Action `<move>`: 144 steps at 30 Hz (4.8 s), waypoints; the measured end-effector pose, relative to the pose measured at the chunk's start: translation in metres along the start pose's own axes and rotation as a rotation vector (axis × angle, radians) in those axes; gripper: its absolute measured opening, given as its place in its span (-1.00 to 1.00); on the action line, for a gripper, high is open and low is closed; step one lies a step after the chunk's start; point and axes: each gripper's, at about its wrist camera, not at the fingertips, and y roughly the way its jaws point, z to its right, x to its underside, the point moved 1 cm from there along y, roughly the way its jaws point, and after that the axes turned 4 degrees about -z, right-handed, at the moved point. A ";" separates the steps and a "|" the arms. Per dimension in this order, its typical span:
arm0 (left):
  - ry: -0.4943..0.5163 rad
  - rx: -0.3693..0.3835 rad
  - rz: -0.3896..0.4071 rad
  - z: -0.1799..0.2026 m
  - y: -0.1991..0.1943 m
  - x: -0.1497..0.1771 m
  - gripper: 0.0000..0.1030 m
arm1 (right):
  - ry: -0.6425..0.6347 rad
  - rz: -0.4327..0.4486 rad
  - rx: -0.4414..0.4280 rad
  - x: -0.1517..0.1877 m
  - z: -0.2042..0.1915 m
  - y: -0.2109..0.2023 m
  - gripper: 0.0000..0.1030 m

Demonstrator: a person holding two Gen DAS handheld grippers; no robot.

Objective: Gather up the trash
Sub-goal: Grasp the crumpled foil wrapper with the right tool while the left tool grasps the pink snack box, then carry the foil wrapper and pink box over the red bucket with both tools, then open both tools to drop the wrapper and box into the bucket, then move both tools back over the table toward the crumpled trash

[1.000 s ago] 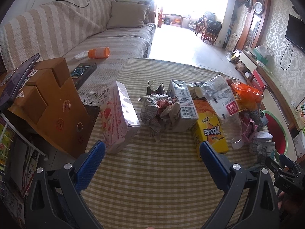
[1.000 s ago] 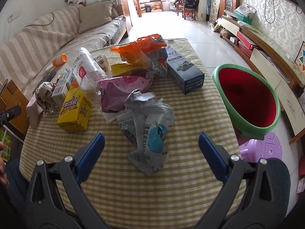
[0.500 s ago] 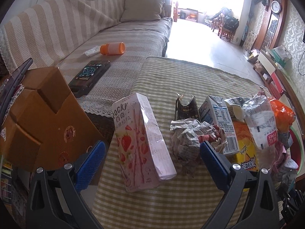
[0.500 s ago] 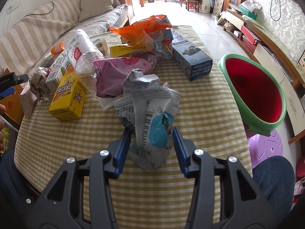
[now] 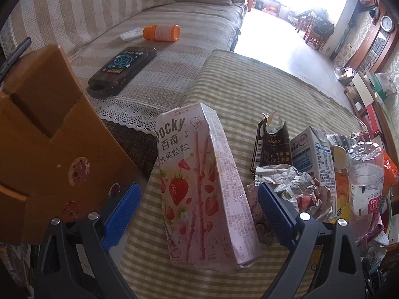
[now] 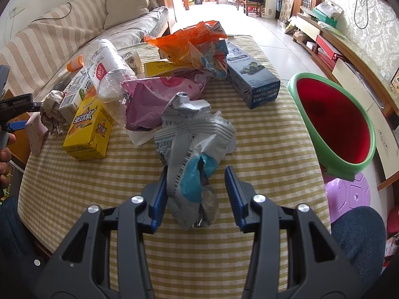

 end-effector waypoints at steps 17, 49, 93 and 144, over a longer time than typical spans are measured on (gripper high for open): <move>0.083 -0.036 0.046 0.002 -0.027 0.010 -0.48 | 0.013 0.011 -0.033 0.000 0.004 -0.011 -0.64; 0.310 0.248 0.245 0.134 -0.163 0.045 -0.49 | 0.099 0.250 -0.075 -0.052 0.052 -0.102 -0.65; 0.749 0.587 -0.023 0.471 -0.091 0.112 -0.45 | 0.419 0.176 0.026 -0.099 0.288 -0.047 -0.65; 0.505 0.332 0.251 0.171 -0.161 0.081 0.84 | 0.139 0.258 0.071 -0.088 0.069 -0.109 0.91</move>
